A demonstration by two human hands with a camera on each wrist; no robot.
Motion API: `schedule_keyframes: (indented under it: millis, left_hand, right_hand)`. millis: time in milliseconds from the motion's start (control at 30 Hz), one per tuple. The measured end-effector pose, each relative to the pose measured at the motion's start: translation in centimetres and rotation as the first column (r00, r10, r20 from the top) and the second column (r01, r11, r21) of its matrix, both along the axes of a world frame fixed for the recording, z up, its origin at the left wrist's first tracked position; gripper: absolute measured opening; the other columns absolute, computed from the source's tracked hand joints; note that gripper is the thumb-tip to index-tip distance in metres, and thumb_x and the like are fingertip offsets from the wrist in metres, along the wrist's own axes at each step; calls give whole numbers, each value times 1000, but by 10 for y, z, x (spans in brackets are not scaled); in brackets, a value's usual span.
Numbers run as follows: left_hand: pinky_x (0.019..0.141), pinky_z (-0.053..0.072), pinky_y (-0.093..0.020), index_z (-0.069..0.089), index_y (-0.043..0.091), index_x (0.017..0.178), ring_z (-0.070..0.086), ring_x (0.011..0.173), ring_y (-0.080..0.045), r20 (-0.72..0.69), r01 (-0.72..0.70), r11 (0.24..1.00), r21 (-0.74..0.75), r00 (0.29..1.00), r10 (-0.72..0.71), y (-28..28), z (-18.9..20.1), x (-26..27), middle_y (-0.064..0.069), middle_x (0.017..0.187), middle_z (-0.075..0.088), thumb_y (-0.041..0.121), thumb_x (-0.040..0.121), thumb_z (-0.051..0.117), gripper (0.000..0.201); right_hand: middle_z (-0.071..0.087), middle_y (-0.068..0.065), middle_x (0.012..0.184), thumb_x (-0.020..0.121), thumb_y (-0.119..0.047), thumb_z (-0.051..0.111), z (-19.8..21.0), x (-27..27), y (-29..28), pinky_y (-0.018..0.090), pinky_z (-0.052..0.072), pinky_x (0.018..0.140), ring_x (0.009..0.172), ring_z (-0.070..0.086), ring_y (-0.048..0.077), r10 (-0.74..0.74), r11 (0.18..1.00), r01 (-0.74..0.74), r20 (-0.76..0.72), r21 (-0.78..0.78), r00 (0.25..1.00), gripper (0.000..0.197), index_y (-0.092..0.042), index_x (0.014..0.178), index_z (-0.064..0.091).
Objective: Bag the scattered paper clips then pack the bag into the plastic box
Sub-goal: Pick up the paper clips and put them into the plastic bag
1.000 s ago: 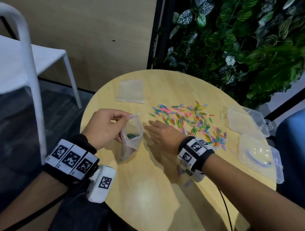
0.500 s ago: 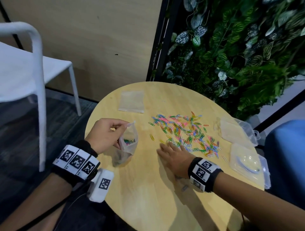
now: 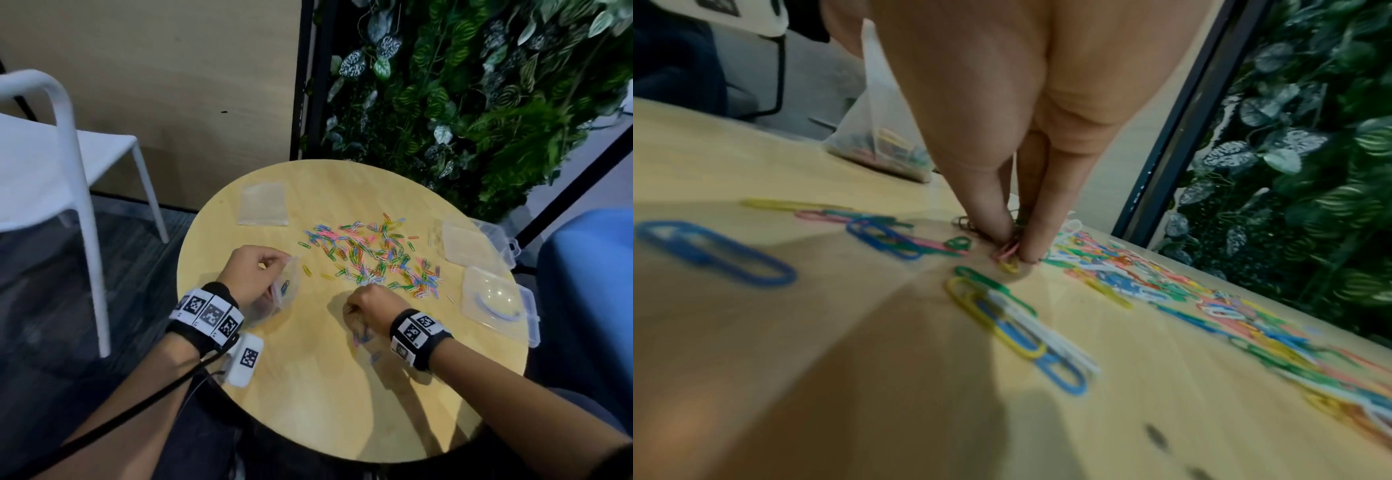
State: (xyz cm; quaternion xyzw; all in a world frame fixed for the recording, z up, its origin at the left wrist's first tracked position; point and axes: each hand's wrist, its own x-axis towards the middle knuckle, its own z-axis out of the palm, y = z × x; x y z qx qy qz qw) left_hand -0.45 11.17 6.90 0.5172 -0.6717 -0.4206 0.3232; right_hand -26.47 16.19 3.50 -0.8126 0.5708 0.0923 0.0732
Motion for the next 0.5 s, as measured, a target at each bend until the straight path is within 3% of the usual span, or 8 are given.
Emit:
schedule_keyframes:
  millis: [67, 167, 267, 300, 333, 400, 433, 500]
  left_hand:
    - [83, 56, -31, 79, 12, 100, 70, 89, -16, 38, 17, 1000, -17, 999, -16, -1, -2, -6, -4, 95, 77, 17, 92, 65, 16]
    - [82, 54, -28, 79, 15, 98, 70, 88, -15, 38, 29, 999, -17, 999, -29, -2, -4, -14, -3, 93, 77, 18, 92, 66, 15]
    - [69, 56, -21, 78, 15, 99, 73, 84, -20, 43, 43, 999, -7, 998, -43, -1, -6, -20, -5, 91, 77, 17, 93, 64, 15]
    - [63, 57, -20, 78, 14, 100, 74, 81, -24, 33, 44, 999, 2, 999, -44, 0, -6, -21, -6, 90, 76, 16, 94, 63, 16]
    - [58, 57, -21, 77, 14, 99, 74, 78, -28, 24, 42, 999, 9, 999, -42, 0, -6, -22, -7, 89, 76, 16, 95, 62, 16]
    - [52, 59, -26, 77, 19, 96, 74, 72, -32, 1, 39, 999, 17, 999, -39, 2, -6, -22, -9, 88, 76, 16, 96, 60, 17]
    - [50, 59, -28, 76, 21, 95, 74, 68, -33, -10, 41, 999, 19, 999, -41, 1, -5, -21, -11, 87, 76, 16, 96, 59, 17]
    - [49, 59, -31, 76, 20, 96, 73, 62, -32, -16, 50, 999, 16, 999, -50, 1, -5, -20, -12, 86, 76, 15, 97, 58, 19]
  right_hand:
    - [69, 7, 100, 85, -9, 56, 0, 2, -3, 34, 54, 80, 94, 65, 26, -93, 996, 93, 48, 16, 994, 26, -15, 106, 70]
    - [72, 3, 95, 84, -9, 58, 6, -3, -10, 24, 52, 78, 90, 66, 19, -284, 958, 288, 182, 4, 941, 24, -15, 100, 74]
    - [70, 0, 82, 80, -10, 67, 11, -16, -17, 16, 47, 64, 75, 62, 13, -521, 837, 544, 395, 63, 757, 13, -13, 90, 76]
    - [69, 1, 78, 79, -11, 71, 12, -20, -20, 16, 49, 61, 71, 64, 13, -592, 769, 624, 524, 138, 613, 9, -9, 87, 75]
    - [69, 5, 76, 78, -8, 74, 14, -22, -23, 18, 53, 59, 67, 66, 14, -632, 702, 662, 659, 263, 408, 9, -4, 86, 73]
    - [67, 15, 77, 79, 3, 72, 25, -18, -25, 21, 58, 59, 67, 67, 23, -598, 642, 563, 799, 520, -56, 9, 6, 87, 68]
    - [66, 18, 81, 79, 7, 70, 32, -12, -27, 23, 59, 63, 70, 67, 26, -563, 651, 476, 797, 591, -221, 8, 7, 87, 67]
    - [66, 19, 87, 80, 12, 65, 47, 5, -29, 25, 60, 70, 77, 68, 26, -535, 683, 316, 746, 658, -397, 13, 8, 93, 65]
